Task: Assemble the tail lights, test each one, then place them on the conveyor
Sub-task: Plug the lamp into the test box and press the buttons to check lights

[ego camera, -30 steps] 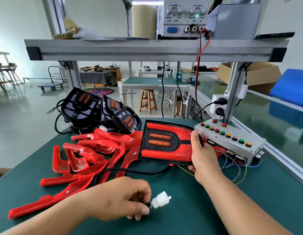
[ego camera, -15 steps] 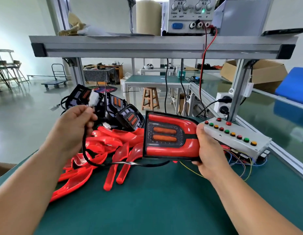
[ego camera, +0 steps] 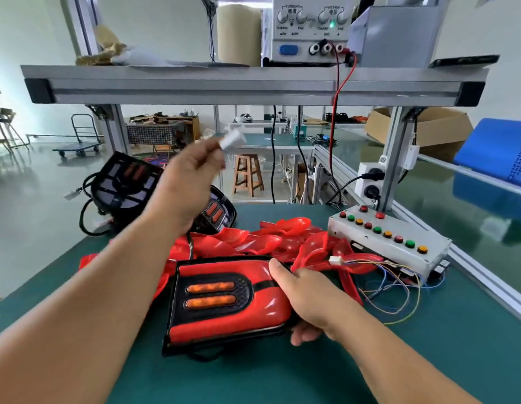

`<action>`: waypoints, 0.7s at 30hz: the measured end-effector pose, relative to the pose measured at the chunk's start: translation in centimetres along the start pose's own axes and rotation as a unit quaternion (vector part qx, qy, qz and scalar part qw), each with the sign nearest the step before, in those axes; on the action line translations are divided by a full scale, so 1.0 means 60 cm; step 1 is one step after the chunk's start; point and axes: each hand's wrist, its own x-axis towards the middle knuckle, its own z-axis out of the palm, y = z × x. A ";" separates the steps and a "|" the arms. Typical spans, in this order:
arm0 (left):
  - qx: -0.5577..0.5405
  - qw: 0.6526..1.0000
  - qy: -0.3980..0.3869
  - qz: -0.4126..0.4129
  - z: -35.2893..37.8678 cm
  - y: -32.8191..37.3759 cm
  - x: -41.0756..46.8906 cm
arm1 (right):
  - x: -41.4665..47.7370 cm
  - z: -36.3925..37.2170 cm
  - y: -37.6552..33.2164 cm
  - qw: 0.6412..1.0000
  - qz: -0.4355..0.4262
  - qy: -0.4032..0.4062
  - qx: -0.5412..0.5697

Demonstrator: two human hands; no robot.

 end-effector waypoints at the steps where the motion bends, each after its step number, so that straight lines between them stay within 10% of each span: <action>1: 0.020 0.999 -0.026 0.006 0.016 -0.008 -0.016 | -0.001 -0.009 0.001 0.998 0.014 0.004 -0.058; 7: 0.201 0.965 -0.162 0.033 0.064 -0.054 -0.068 | 0.008 -0.046 0.003 0.959 -0.025 0.051 -0.278; 13: 0.217 0.957 -0.185 0.057 0.050 -0.061 -0.080 | 0.028 -0.107 0.021 0.810 -0.078 0.349 -0.466; 16: 0.204 0.960 -0.178 0.065 0.046 -0.056 -0.085 | 0.036 -0.121 0.034 0.813 0.045 0.303 -0.496; 21: 0.222 0.961 -0.164 0.040 0.044 -0.058 -0.083 | 0.043 -0.125 0.037 0.819 -0.025 0.345 -0.458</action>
